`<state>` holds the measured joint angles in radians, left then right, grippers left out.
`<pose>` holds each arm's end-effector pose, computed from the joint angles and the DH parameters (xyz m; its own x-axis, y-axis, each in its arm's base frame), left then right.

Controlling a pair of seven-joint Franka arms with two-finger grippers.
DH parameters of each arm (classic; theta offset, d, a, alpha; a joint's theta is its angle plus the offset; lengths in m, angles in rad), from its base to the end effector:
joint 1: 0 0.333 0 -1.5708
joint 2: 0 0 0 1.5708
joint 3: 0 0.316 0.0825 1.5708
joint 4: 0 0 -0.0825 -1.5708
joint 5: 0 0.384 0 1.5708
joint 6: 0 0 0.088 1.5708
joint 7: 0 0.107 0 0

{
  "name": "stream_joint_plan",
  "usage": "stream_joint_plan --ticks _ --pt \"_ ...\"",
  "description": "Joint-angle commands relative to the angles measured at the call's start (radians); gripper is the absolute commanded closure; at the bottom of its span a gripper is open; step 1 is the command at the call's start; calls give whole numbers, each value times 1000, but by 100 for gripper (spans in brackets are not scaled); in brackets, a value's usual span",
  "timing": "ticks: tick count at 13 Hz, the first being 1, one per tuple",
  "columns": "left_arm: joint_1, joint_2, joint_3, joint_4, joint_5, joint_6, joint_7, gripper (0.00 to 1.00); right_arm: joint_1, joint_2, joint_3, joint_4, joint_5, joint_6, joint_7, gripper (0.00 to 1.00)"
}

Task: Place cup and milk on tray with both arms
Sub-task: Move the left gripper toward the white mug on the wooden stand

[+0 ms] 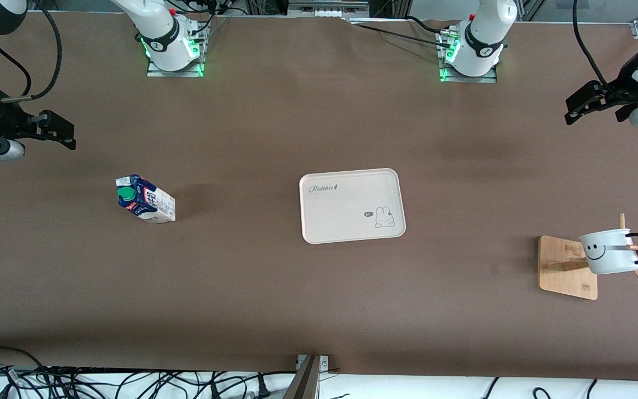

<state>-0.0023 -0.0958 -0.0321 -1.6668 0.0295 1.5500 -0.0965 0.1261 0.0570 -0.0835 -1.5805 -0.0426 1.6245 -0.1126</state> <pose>0.5214 -0.0156 0.6291 0.9979 0.0628 -0.0178 0.0622 -0.9975 -0.0344 0.5752 0.0215 0.5926 0.9875 0.1568 -0.0181 0.1575 -0.9865 0.0455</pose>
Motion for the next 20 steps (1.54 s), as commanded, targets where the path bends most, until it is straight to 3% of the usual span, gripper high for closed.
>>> stream_joint_plan --ticks 1,12,15,20 --pt "-1 13 3 39 7 -33 4 0 1 -8 2 11 -14 -14 -7 0" --pt "11 91 4 133 10 -100 26 0 1 -8 2 11 -14 -14 -7 0" --pt "12 65 -5 73 32 -102 12 0 1 -8 1 13 -14 -12 -7 0" --pt "68 -5 -6 -134 32 201 -199 0 1 -6 -2 13 -14 -12 -7 0"
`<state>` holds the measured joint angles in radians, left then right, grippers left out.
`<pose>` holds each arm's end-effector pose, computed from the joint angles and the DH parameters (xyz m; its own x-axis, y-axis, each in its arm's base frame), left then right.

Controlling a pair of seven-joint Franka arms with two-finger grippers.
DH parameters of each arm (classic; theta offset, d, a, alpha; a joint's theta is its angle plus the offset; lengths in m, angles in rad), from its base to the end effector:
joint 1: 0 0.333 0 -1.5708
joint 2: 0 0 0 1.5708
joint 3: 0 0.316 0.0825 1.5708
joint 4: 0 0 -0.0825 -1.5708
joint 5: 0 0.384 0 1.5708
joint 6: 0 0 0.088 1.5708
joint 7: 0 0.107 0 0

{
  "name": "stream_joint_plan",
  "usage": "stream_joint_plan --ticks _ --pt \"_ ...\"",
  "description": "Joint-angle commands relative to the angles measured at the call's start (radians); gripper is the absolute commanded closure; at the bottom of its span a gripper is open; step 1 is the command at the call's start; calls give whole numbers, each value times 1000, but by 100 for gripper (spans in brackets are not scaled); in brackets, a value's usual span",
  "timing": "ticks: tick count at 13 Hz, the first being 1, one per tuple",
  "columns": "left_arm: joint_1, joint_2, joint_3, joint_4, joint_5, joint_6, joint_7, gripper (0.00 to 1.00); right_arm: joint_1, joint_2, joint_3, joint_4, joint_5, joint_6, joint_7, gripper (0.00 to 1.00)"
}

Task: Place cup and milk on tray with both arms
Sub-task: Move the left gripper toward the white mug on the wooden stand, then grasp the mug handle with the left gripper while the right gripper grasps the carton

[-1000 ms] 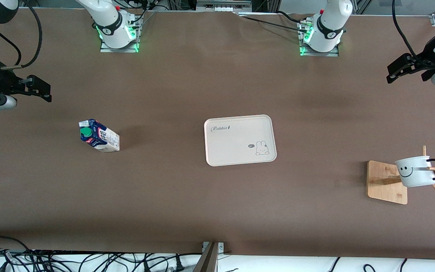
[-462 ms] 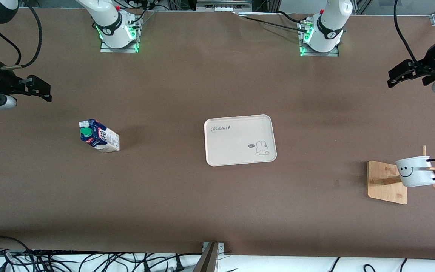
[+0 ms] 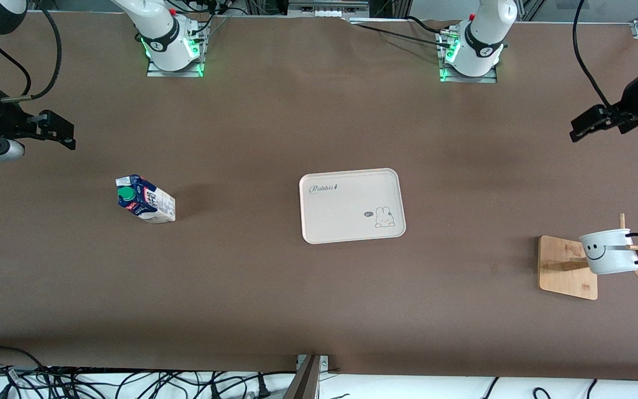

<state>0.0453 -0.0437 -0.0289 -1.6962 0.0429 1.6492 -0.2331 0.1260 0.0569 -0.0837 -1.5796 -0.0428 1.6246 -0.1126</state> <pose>0.5456 0.0129 0.5960 0.9699 0.2435 0.0069 0.2435 -0.9689 -0.0436 0.5752 0.0213 0.5931 0.9875 0.1565 -0.0170 0.1571 -0.9865 0.0458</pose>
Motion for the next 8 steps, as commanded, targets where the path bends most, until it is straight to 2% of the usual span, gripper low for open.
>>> stream_joint_plan --ticks 1,5,8 --pt "30 -61 -9 -140 18 180 -95 0 1 -8 -2 12 -14 -12 -7 0" --pt "99 -68 -9 -302 -9 488 -147 0 6 7 5 12 -12 14 -19 0" --pt "117 -71 -9 -457 -47 792 -149 0 29 39 7 10 -17 6 -22 0"
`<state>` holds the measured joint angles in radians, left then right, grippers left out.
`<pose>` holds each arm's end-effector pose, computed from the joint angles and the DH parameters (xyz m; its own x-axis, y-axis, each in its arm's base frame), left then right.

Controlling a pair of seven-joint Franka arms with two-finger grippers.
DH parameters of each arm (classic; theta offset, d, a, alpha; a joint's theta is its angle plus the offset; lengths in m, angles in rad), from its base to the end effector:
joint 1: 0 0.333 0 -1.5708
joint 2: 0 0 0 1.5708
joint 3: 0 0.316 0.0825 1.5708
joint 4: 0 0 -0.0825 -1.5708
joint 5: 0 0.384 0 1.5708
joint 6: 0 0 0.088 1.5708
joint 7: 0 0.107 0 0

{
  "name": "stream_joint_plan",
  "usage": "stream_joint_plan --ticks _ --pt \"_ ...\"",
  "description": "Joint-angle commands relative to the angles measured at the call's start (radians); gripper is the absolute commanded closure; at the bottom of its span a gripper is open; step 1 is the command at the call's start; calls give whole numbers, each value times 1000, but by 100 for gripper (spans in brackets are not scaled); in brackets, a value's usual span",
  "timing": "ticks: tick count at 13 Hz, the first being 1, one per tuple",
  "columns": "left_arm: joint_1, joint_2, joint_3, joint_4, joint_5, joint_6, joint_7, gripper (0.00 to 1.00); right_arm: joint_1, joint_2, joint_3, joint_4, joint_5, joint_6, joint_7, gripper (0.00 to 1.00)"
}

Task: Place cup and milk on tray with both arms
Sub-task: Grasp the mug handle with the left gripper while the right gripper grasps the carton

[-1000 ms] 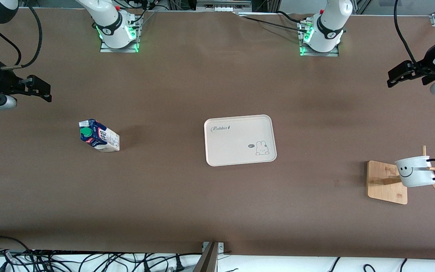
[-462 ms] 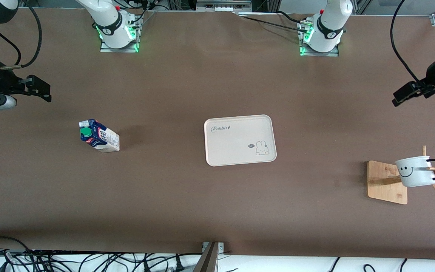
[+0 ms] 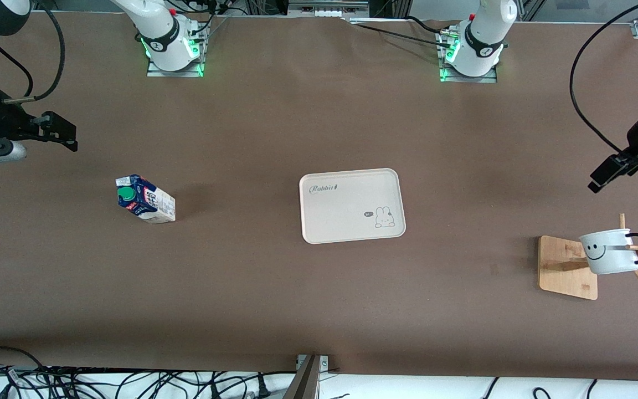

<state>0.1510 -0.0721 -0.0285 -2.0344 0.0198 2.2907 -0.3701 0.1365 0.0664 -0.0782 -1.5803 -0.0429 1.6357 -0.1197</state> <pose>0.5595 0.0690 0.5109 0.8359 0.4544 0.3079 0.4474 -0.8890 0.0976 0.5784 0.0308 0.5882 0.9836 0.1798 -0.0165 0.1804 -0.9825 0.0463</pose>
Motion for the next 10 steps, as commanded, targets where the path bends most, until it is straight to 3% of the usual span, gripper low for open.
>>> stream_joint_plan --ticks 1,3,5,7,8,10 --pt "13 -40 -10 -168 -27 256 -12 0 41 59 2 7 -28 -17 -15 0" --pt "15 3 -10 -214 -66 454 -12 0 52 87 2 5 -28 -80 -20 0" --pt "30 56 -10 -213 -72 535 -12 0 48 143 0 -1 -14 -32 -17 0" --pt "36 113 -10 -210 -78 631 -18 11 43 180 -8 -59 30 79 -2 0" --pt "36 139 -10 -205 -122 657 -27 12 35 182 -17 -97 38 119 -2 0" --pt "29 187 -11 -185 -172 713 -29 31 29 187 -20 -154 40 188 -1 0"
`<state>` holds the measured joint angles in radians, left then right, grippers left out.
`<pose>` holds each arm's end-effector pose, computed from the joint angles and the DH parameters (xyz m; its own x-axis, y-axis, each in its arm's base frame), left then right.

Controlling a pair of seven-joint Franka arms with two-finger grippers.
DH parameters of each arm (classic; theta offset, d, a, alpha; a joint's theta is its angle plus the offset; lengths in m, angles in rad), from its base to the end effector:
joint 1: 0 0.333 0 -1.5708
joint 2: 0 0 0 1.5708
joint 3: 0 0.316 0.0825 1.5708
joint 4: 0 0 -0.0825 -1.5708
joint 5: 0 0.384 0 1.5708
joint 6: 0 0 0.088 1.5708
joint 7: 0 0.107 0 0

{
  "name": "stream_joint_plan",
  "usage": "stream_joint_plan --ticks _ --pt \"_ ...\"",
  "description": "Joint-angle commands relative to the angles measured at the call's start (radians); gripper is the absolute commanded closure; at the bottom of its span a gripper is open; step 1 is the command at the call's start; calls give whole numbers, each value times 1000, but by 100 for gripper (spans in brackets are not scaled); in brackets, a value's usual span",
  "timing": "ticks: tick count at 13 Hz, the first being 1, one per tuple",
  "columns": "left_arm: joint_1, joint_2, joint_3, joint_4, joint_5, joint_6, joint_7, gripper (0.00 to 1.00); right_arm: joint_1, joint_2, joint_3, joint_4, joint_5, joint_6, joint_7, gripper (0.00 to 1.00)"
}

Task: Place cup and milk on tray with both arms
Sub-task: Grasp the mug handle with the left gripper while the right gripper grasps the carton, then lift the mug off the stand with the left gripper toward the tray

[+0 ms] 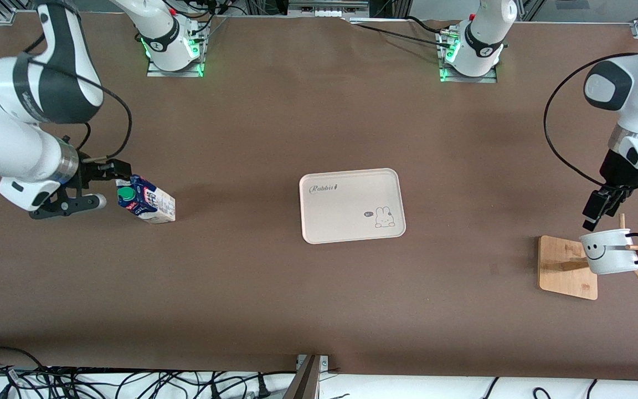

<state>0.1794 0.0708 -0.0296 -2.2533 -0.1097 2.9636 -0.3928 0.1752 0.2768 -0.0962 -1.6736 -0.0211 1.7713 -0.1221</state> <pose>0.5678 0.0934 0.4062 0.6291 0.5815 0.5158 0.5014 -0.8106 0.3024 0.6182 0.0519 0.4286 0.9626 0.2014 -0.1813 0.2090 -0.9776 0.0239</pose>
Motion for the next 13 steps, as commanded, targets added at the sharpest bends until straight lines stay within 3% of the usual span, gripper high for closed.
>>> stream_joint_plan --ticks 1,3,5,6,8,11,13 --pt "0 63 -10 53 -44 41 -8 37 -13 -24 -5 -95 20 95 1 0" --pt "0 76 -10 76 -44 41 -8 63 -16 -24 -7 -146 35 161 1 0" --pt "-1 87 -10 89 -42 41 -3 81 -16 -24 -7 -175 38 194 1 0" --pt "-5 93 -10 98 -42 40 -3 95 -16 -24 -7 -190 38 207 1 0" --pt "-11 98 -12 106 -41 40 2 100 -16 -24 -7 -218 39 223 1 1" --pt "-26 93 -22 123 -33 34 2 100 -16 -24 -7 -242 38 241 2 16" --pt "-26 83 -58 123 -31 28 0 100 -14 -24 -7 -250 38 243 1 43"
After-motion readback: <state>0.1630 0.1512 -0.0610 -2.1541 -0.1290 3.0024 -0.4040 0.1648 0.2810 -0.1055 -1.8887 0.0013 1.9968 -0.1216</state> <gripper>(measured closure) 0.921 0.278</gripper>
